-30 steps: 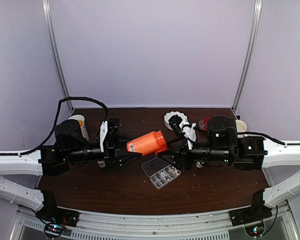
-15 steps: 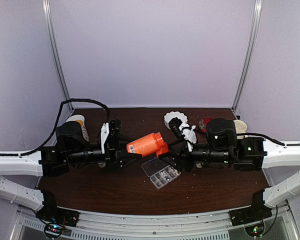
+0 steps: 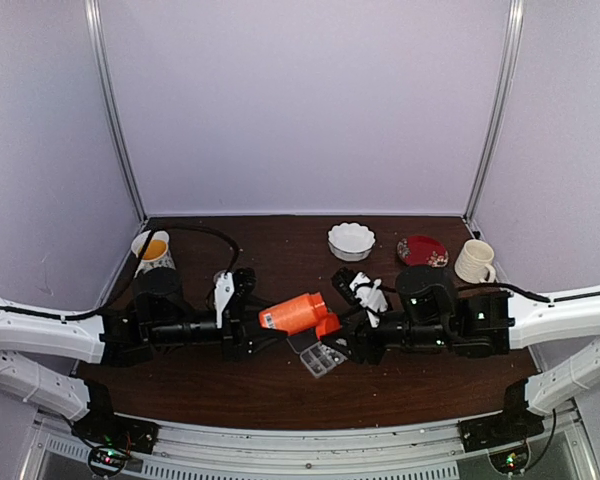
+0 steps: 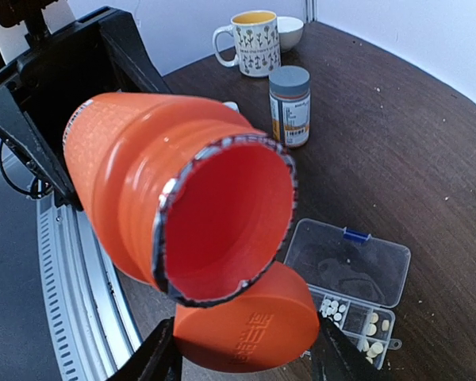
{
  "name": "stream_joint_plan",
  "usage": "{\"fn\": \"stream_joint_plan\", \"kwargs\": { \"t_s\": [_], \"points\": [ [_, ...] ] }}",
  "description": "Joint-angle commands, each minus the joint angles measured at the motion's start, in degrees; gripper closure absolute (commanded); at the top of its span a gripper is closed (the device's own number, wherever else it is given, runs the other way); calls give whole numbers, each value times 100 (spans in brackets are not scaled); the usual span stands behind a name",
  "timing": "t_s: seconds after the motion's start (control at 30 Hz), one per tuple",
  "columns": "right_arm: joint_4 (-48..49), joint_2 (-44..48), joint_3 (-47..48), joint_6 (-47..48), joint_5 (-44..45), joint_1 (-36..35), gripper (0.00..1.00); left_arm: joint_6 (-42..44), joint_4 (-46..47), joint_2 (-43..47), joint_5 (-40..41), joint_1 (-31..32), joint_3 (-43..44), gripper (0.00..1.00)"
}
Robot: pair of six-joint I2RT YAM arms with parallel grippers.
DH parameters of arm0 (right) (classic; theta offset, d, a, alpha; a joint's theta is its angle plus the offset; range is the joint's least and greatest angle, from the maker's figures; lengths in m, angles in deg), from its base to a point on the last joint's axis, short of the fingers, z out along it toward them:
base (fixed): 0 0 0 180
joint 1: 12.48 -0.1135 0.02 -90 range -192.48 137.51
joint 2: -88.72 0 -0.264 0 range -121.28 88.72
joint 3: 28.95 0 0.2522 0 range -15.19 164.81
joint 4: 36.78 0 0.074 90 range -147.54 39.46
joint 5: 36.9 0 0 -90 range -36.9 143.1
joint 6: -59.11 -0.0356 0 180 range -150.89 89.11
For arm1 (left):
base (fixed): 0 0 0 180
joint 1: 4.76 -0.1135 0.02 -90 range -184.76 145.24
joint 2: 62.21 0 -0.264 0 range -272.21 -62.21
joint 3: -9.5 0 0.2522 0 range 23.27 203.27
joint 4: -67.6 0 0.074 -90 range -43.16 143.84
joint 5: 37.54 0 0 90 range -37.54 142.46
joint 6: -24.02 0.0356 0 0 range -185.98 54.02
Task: Sort the pills into containers
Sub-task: Pour the pill into the compartment of the pill container.
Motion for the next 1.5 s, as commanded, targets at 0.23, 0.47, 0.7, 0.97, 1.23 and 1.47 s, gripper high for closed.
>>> {"fn": "stream_joint_plan", "kwargs": {
  "t_s": [0.23,0.47,0.7,0.97,1.23,1.47],
  "points": [
    [1099,-618,-518,-243,1,-34,100,-333,1419,-767,240,136,-775,100],
    [949,-541,-834,-281,208,17,100,-545,1385,-624,561,138,-1100,100],
    [633,-248,-1029,-427,779,146,100,-731,1079,-603,862,138,-1232,100],
    [427,83,-1005,-472,993,209,100,-864,303,-878,928,134,-846,100],
    [396,140,-917,-556,934,218,100,-943,458,-1025,1031,140,-878,100],
    [379,92,-824,-559,900,215,100,-974,571,-1465,951,138,-614,100]
  ]
}}
